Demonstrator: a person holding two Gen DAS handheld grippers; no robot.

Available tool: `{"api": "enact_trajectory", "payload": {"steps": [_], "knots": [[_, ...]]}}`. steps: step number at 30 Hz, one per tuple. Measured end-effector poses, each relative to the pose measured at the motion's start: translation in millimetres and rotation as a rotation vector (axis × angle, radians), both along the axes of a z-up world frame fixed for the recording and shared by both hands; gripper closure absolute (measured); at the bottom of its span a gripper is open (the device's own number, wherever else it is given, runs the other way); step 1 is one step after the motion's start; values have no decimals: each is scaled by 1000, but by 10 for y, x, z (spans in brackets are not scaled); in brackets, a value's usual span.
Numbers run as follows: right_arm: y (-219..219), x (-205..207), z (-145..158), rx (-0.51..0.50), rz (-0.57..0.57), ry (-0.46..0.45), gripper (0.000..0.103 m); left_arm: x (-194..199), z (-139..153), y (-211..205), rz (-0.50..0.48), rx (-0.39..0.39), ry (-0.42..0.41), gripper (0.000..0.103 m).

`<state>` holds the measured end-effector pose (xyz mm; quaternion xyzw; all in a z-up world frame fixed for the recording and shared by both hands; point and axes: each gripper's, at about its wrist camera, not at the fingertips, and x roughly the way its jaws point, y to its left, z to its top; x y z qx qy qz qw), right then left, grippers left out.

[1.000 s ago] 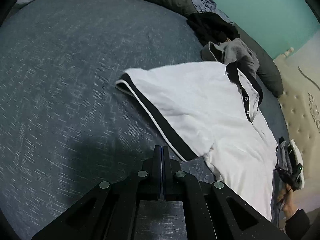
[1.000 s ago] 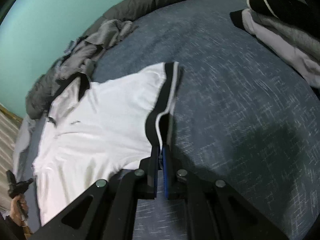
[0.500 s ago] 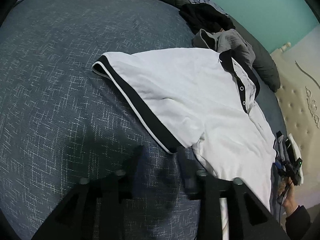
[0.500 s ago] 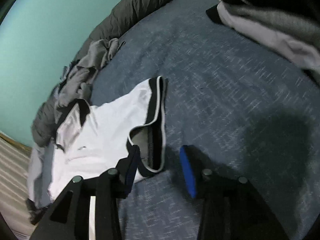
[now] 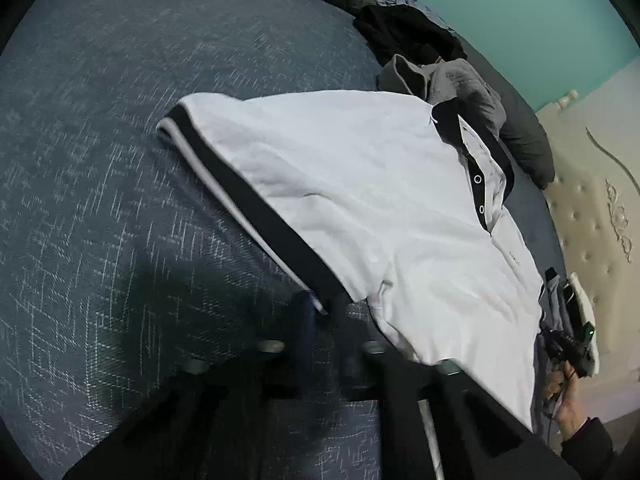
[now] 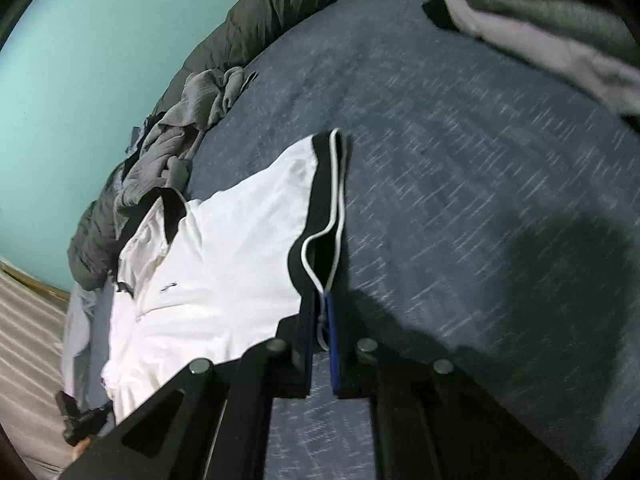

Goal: Fold clothes

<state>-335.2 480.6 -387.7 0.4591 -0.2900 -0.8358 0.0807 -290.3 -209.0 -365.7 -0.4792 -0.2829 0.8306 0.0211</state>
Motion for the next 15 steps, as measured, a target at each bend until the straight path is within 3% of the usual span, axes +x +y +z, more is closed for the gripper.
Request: {"api": "enact_trajectory", "payload": {"steps": [6,9,13,15], "knots": [[30,-12,-1,67,0,-19,98,103,183,2,0,-31,36,100],[-69,-6,-32,116,28,-42,93,147,192,-36,-7,-43,33,100],[-139,162,117,154,34,19,59,185,153,-125,7,-58,15,98],[-95,292,198,146,32,51,59,219,115,-232,67,-63,8,97]]}}
